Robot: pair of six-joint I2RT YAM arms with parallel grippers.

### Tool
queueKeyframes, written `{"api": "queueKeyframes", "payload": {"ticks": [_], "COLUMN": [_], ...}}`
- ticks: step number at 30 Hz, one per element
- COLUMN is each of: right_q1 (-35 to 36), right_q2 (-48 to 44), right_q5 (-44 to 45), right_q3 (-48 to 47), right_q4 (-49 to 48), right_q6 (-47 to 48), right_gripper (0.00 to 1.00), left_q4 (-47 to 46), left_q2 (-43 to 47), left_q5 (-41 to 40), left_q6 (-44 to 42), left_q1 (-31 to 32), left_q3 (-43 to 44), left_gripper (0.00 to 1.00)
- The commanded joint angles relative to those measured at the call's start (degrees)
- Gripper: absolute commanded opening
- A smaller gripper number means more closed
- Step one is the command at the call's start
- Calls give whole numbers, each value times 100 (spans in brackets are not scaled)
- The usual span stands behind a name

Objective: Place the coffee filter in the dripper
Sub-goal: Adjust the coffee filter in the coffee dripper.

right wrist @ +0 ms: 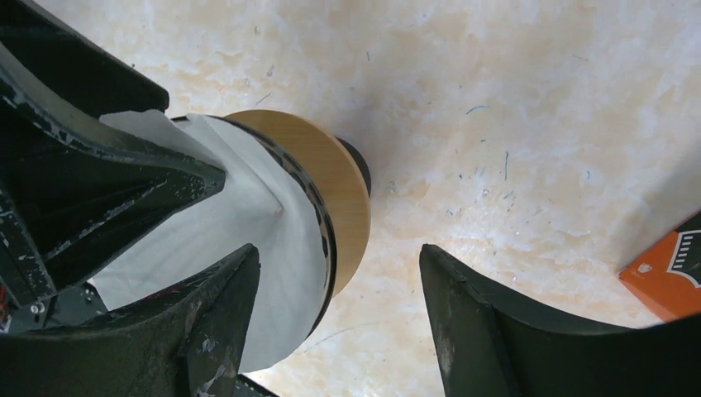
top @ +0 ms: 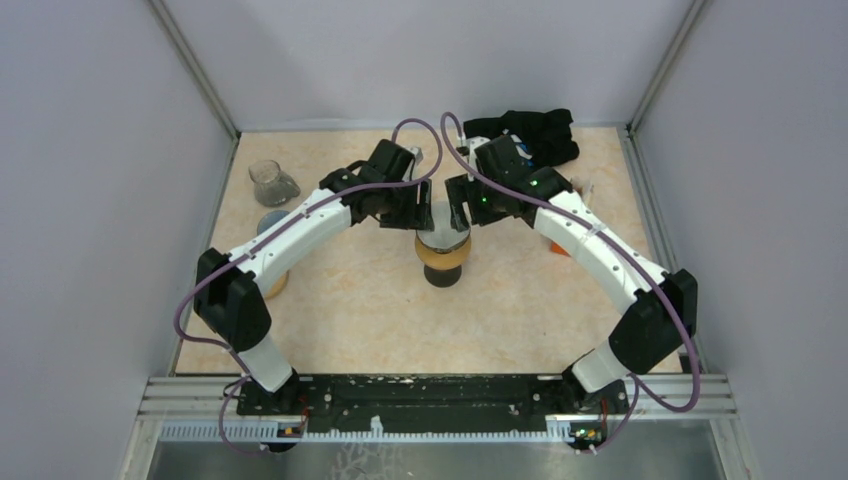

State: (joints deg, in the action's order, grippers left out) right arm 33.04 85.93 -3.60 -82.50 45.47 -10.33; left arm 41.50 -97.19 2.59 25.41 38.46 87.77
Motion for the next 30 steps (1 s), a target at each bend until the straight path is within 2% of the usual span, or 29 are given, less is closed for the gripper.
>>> {"api": "queueKeyframes", "payload": {"ticks": [1,11,30], "right_q1": [-52,-145,-144], "right_q2": [-81,-89,-132], "right_q5": [197,462,646], "right_q3": [-55,357,479], "right_q4": [-494,-685,-685], "right_q6": [-136,-154,-163], "right_gripper": [72,71,71], "left_q4": [43,43,254], "left_q2": [6,-4,330], "left_q5": [5,32,-168], "left_q6": [-102,-105,19], "left_q1": [-31,-31,-31], "left_q3": [165,92,-183], "left_gripper": [67,67,68]}}
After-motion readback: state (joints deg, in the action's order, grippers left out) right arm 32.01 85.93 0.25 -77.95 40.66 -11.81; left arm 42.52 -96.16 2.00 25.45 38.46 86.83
